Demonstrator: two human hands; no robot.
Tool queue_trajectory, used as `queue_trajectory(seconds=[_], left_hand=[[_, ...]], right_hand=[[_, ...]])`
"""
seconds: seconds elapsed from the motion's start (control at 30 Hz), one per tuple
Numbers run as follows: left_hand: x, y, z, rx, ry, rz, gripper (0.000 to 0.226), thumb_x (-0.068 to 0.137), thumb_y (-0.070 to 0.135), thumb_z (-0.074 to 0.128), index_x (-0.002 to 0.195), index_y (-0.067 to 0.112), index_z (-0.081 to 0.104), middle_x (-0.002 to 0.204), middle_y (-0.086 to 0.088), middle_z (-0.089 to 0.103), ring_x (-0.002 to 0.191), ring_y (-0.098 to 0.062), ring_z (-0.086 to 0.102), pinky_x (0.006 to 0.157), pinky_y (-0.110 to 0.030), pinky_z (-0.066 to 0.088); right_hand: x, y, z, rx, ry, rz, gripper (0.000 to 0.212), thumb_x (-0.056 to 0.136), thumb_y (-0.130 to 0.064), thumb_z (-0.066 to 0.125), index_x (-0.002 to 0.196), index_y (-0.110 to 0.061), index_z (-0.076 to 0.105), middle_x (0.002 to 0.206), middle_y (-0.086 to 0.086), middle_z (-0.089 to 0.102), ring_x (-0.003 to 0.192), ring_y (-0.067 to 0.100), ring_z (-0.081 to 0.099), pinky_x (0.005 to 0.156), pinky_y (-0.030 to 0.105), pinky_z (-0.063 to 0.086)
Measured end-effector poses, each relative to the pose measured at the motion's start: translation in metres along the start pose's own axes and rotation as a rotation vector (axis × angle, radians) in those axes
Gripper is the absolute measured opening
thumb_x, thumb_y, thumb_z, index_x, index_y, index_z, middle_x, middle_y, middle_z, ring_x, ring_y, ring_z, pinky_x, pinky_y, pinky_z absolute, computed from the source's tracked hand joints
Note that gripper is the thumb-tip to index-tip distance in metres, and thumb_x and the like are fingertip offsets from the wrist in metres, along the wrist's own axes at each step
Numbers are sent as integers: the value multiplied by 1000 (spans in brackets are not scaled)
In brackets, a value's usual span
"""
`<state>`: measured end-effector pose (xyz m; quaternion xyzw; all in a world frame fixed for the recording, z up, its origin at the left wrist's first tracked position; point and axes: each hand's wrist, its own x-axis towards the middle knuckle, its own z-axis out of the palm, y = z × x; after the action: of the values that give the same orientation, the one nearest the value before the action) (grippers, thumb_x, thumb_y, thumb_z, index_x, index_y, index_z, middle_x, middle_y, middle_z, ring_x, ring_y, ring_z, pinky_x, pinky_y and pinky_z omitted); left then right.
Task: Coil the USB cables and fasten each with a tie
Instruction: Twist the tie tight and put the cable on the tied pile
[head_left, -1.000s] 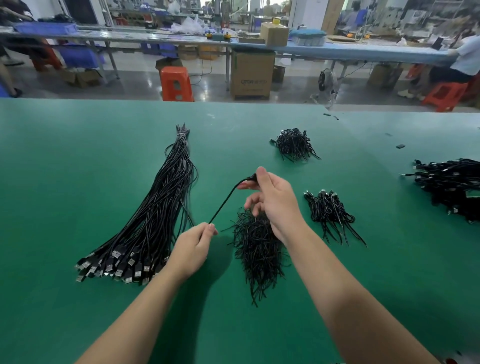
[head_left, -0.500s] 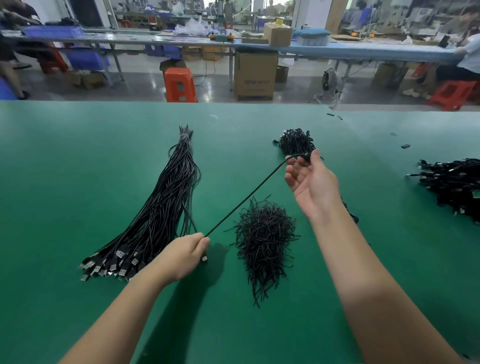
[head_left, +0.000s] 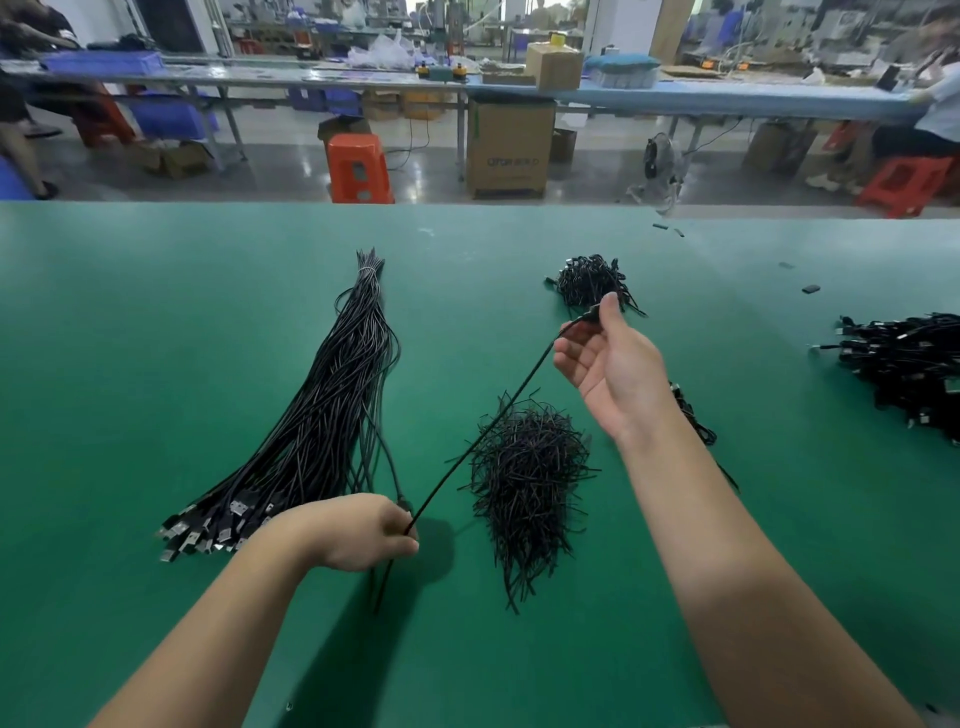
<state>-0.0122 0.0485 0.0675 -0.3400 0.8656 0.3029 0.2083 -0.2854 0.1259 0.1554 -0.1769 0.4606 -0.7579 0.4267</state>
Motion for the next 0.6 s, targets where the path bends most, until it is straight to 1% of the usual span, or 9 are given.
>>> queue_trajectory(seconds=[0.07, 0.13, 0.2, 0.27, 0.33, 0.4, 0.5, 0.57, 0.6], left_hand=[[-8, 0, -10, -58, -34, 7, 52, 86, 63, 64, 129, 33, 58, 125, 14, 63, 109, -6, 61, 101, -30, 48], [-17, 7, -23, -182, -1, 68, 75, 76, 73, 64, 138, 34, 50, 129, 15, 61, 112, -1, 61, 101, -29, 50], [-25, 22, -34, -367, 153, 192, 67, 80, 70, 57, 136, 32, 54, 122, 13, 66, 109, -2, 64, 100, -32, 52], [-31, 40, -44, -594, 290, 317, 51, 90, 57, 50, 128, 25, 61, 115, 5, 71, 104, -12, 69, 96, -37, 55], [-35, 57, -52, -718, 331, 375, 46, 94, 50, 46, 122, 19, 66, 113, 0, 73, 101, -20, 71, 92, -37, 56], [-37, 68, -56, -692, 334, 370, 41, 98, 44, 44, 118, 17, 68, 110, 0, 74, 98, -20, 72, 91, -37, 56], [-34, 73, -59, -588, 355, 312, 36, 106, 33, 40, 110, 16, 72, 105, 4, 76, 95, -16, 72, 94, -41, 54], [-33, 73, -59, -536, 350, 283, 39, 108, 31, 37, 108, 19, 73, 104, 8, 76, 97, -14, 71, 95, -41, 53], [-33, 73, -59, -517, 344, 276, 40, 108, 31, 36, 108, 21, 74, 104, 10, 76, 97, -13, 70, 95, -41, 52]], right_hand=[[-3, 1, 1, -108, -42, -1, 35, 100, -38, 56, 95, -4, 59, 72, 7, 70, 60, 18, 67, 54, 27, 56], [-10, 6, 6, -282, -116, -8, 38, 95, -42, 60, 99, -4, 62, 75, 4, 71, 58, 14, 62, 53, 24, 54], [-17, 12, 13, -456, -212, -41, 45, 87, -49, 63, 97, -5, 67, 70, -3, 69, 54, 9, 54, 51, 20, 49], [-22, 18, 22, -568, -307, -85, 50, 83, -54, 65, 92, -5, 72, 60, -8, 59, 52, 7, 47, 49, 20, 43], [-29, 24, 30, -633, -400, -125, 47, 84, -59, 64, 88, -14, 77, 55, -6, 47, 52, 11, 41, 51, 23, 38], [-34, 27, 38, -668, -464, -155, 41, 88, -61, 62, 87, -24, 80, 54, 0, 40, 53, 19, 36, 53, 29, 34], [-40, 28, 43, -694, -520, -177, 35, 92, -57, 61, 84, -29, 79, 57, 9, 34, 57, 26, 29, 56, 36, 26], [-42, 29, 42, -734, -536, -190, 32, 94, -53, 61, 83, -29, 79, 57, 7, 38, 54, 25, 32, 55, 32, 27], [-43, 29, 41, -755, -540, -200, 30, 95, -50, 62, 82, -29, 79, 57, -1, 45, 51, 18, 38, 54, 27, 31]])
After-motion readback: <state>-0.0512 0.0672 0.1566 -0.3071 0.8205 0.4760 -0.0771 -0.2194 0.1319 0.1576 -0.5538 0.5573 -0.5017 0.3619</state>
